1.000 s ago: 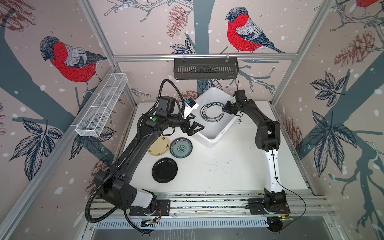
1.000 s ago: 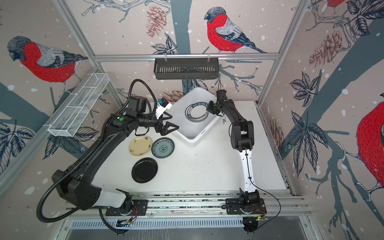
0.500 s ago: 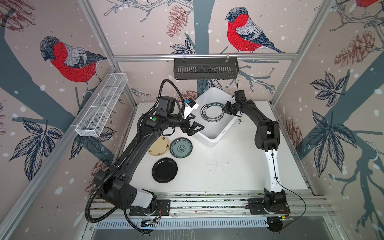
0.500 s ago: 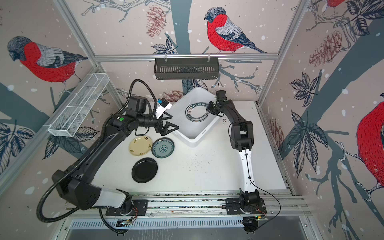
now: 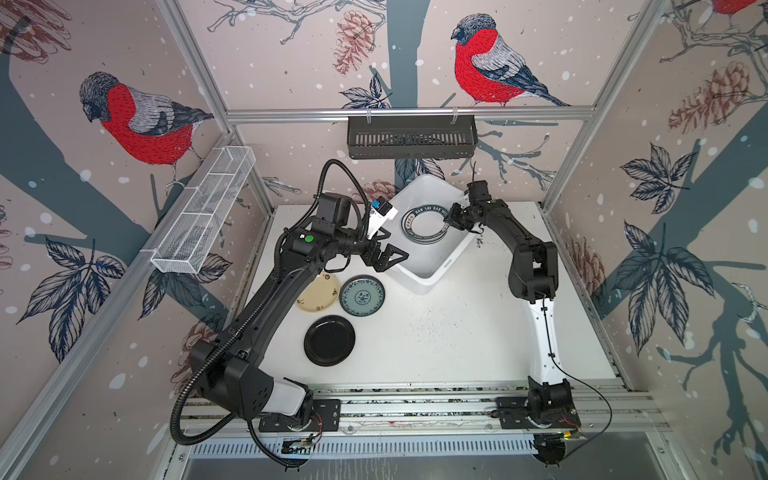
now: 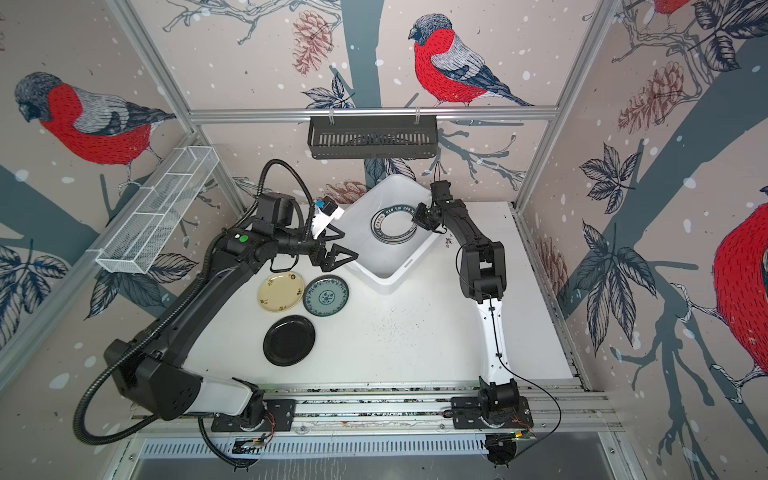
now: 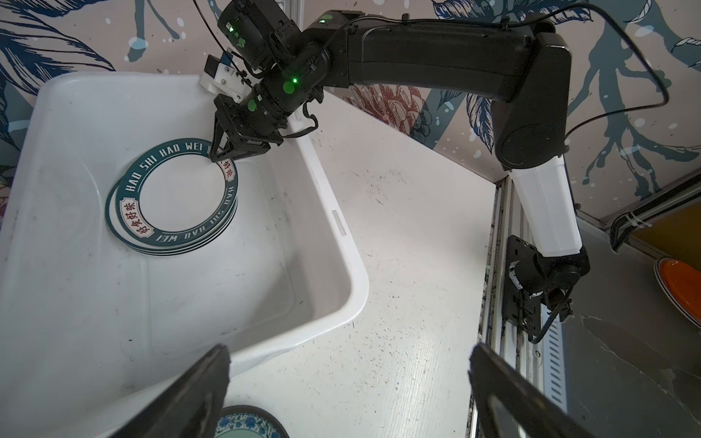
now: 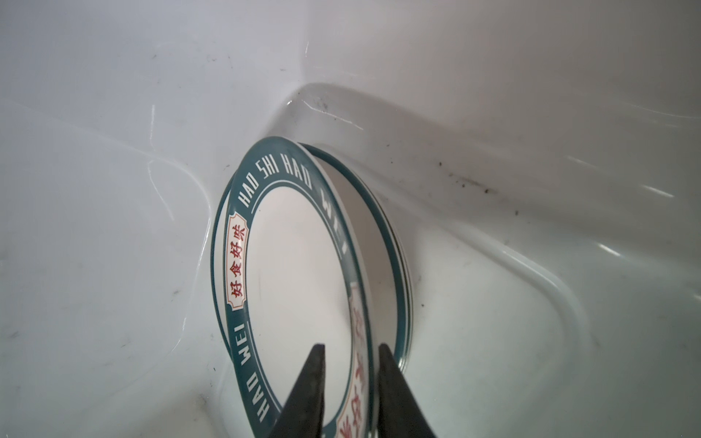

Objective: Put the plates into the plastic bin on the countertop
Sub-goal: 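Lower the green-rimmed plate onto the plate stack in the bin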

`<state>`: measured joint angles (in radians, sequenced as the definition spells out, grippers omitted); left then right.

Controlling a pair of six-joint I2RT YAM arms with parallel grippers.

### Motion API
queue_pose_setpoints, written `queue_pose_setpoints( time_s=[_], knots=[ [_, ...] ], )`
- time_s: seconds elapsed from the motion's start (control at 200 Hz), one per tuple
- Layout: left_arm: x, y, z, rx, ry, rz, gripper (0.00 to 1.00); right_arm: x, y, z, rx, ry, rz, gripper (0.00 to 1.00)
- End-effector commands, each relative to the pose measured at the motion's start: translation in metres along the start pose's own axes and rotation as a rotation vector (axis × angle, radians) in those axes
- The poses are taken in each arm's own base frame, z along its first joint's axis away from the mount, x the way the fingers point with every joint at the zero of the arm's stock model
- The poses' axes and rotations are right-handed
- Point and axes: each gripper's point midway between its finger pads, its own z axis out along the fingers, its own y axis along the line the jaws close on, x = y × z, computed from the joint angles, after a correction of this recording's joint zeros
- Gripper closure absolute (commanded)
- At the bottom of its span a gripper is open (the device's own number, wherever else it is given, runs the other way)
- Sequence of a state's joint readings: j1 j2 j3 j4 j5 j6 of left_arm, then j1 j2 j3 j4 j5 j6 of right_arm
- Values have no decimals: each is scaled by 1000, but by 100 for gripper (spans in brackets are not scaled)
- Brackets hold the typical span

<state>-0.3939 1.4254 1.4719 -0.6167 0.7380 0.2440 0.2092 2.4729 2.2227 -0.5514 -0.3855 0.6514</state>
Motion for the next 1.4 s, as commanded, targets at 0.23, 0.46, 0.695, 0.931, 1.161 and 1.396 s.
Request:
queue_pose_setpoints(
  time_s=[0.23,0.46,0.695,0.931,1.161,1.396],
  knots=[
    [-6,-5,-2,15,-21,34,3,3,-1,4,25,4,-8,72],
    [-6,-5,-3,17,-22,34,3,4,0,4,25,5,-8,71],
    [-5,-5,-2,17,-22,35,3,4,-3,6,30,7,-6,70],
    [-6,-5,-3,15,-22,38,3,5,-4,8,31,9,-3,69],
    [-6,-5,-2,18,-21,35,3,6,-4,10,33,13,-2,68],
    [-6,-5,-3,18,-22,37,3,7,-5,11,36,13,-3,67]
  ],
)
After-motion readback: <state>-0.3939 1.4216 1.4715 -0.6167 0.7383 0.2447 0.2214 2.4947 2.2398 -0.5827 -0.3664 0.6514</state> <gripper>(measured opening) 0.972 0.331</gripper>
